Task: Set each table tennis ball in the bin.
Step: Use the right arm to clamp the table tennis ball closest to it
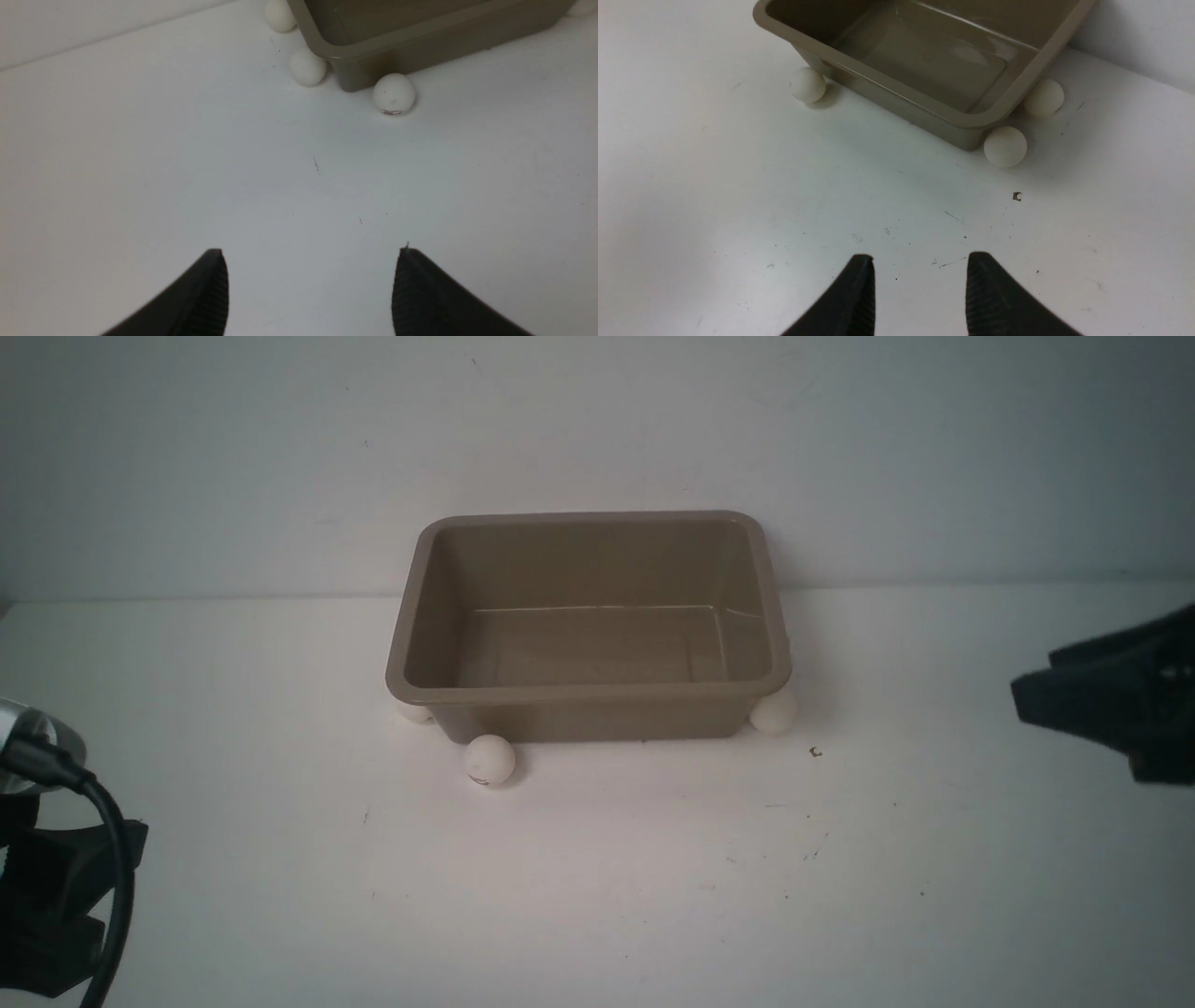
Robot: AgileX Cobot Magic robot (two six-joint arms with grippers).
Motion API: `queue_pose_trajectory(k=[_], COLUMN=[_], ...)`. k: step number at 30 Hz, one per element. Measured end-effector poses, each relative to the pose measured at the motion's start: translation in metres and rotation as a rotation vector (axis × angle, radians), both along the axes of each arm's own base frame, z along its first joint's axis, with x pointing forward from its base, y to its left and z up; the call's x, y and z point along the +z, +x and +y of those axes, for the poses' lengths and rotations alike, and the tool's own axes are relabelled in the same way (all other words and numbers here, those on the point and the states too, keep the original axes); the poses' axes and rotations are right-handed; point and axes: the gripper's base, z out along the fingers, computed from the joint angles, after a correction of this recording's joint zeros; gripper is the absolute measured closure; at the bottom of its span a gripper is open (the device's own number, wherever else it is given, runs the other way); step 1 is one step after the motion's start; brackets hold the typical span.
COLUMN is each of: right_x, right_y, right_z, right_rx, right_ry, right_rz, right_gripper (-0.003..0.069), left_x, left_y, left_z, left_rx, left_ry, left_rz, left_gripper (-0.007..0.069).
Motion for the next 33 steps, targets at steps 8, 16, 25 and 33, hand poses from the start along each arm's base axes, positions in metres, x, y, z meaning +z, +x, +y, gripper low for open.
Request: queue_pose_trajectory(k=[8, 16, 25, 33], right_x=[-0.022, -0.07, -0.111, -0.126], right_y=[0.082, 0.141, 0.182, 0.199], right_z=[-0.005, -0.011, -0.002, 0.037], right_rx=[0.036, 0.038, 0.148, 0.31], right_ry=[-0.046, -0.082, -0.091, -0.229], right_rz=[0.076, 0.169, 0.267, 0.215], right_gripper=[0.0274, 0.0242, 0.0242, 0.024], left_x=[0.004, 0.006, 0.006, 0.005], left_y=[0.002, 0.002, 0.003, 0.001], left_z=[-0.004, -0.007, -0.008, -0.009], left_rx=[-0.005, -0.012, -0.013, -0.025], left_ry=[-0.067, -0.121, -0.134, -0.149], left_rz=[-0.036, -0.043, -0.042, -0.021], left_gripper=[0.0199, 0.0199, 0.0199, 0.0199])
